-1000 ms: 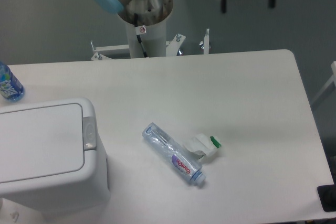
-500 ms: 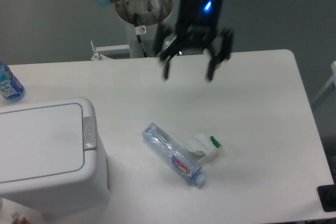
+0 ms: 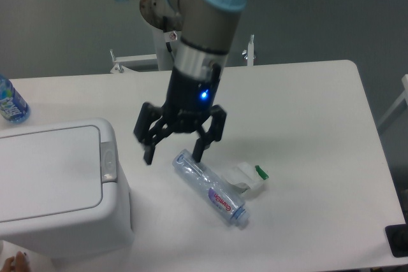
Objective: Open the trash can
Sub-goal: 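Lower the open gripper onto the hinged edge of the trash can lid, then press down on the lid edge with the gripper to flip the lid open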
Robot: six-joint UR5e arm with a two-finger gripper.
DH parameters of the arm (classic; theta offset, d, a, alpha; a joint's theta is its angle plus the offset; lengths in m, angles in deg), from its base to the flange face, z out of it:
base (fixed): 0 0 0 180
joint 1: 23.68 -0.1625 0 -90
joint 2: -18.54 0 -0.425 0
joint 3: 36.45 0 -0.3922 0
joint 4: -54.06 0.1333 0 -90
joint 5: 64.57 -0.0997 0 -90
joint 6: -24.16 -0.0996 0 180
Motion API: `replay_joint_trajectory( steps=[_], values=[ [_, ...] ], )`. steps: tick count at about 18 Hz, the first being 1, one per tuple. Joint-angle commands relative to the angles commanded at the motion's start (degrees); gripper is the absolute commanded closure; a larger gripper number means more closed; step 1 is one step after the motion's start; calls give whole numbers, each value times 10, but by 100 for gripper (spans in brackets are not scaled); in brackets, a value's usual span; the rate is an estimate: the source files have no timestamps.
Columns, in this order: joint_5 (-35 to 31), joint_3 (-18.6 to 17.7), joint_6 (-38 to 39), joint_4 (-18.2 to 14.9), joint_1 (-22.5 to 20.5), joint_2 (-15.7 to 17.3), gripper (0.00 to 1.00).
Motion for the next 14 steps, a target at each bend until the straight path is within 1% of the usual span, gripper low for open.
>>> replay_joint_trajectory(
  steps=[7,14],
  values=[
    [-1,-5,4,1,19,4,0],
    [-3,-14,4,1,28,4,0]
  ],
)
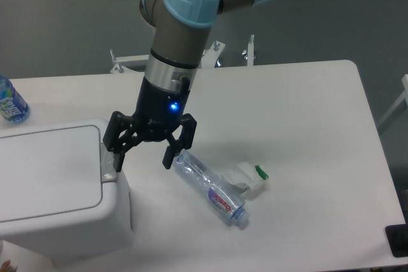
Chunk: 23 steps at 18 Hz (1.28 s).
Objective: Open the trash can
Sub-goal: 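Press down on the lid edge with the gripper to flip the lid open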
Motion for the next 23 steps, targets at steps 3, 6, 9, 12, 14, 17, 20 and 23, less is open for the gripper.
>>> replay_joint_trajectory(
  steps=[3,6,9,12,14,17,20,23],
  values=[
    [-1,0,-1,0,0,-2,0],
    [-2,0,-1,0,0,-4,0],
    [-3,0,-2,0,0,-6,0],
    [-3,0,-2,0,1,-7,0],
    [-3,-2,-3,1,0,-7,0],
    [-3,-4,-3,2,0,-7,0],
    [-3,-4,-4,2,0,-7,0],
    [-3,-4,-4,2,0,-8,0]
  ],
)
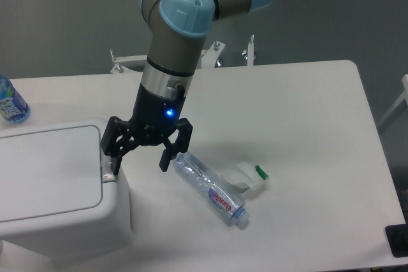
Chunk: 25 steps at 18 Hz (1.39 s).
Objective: Open the trash can
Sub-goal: 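Press down on the lid edge with the gripper to flip the lid open, then raise the gripper up and away from the opened trash can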
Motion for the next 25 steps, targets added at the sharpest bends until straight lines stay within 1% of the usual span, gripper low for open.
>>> replay_joint_trajectory(
  steps=[11,13,16,17,18,19,20,22,24,25],
  values=[
    [-1,7,-1,0,0,-2,0],
    [0,23,-7,0,-1,2,0],
    [-3,72,-19,3,-21,3,0],
    [-6,86,-38,3,-26,2,0],
    [-9,95,-74,2,-39,3,0],
    [-12,98,-111,-1,-55,7,0],
    [-24,97,-136,0,-62,17,0],
    [-82,97,-185,-1,-75,26,0],
    [-167,90,-248,-8,-82,31,0],
    [-218,84,-277,-20,-83,33,0]
  ],
)
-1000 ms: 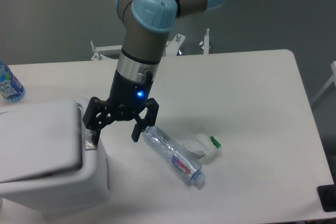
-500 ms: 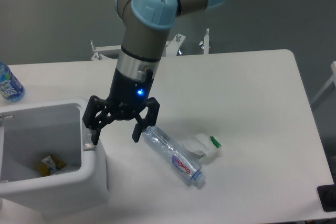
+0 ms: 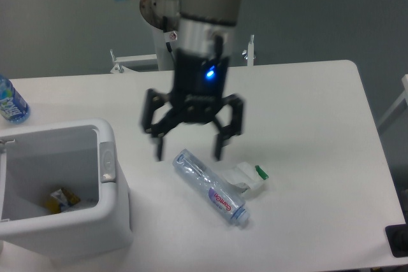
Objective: Open the trash can
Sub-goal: 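Raise the gripper up and away from the opened trash can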
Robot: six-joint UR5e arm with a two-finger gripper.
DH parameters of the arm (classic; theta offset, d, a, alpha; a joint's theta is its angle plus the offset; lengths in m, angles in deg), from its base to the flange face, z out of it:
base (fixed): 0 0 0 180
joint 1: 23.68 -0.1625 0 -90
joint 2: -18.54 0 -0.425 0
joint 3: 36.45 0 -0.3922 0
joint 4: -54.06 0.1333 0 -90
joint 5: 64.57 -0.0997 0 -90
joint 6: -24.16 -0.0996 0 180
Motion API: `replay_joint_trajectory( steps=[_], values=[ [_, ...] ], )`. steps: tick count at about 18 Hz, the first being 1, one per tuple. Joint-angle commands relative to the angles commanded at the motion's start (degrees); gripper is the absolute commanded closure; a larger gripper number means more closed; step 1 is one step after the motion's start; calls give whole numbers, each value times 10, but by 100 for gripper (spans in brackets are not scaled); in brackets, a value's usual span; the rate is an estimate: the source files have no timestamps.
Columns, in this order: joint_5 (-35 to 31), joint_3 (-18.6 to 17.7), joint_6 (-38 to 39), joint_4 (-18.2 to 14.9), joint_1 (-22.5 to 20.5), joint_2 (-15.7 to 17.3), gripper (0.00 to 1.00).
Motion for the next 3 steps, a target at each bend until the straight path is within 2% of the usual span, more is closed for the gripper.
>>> replay_joint_trajectory(
  steps=[1,3],
  values=[
    [-39,-6,-39,-20,-2,1,0],
    [-66,-11,-129,-53,-5,1,0]
  ],
)
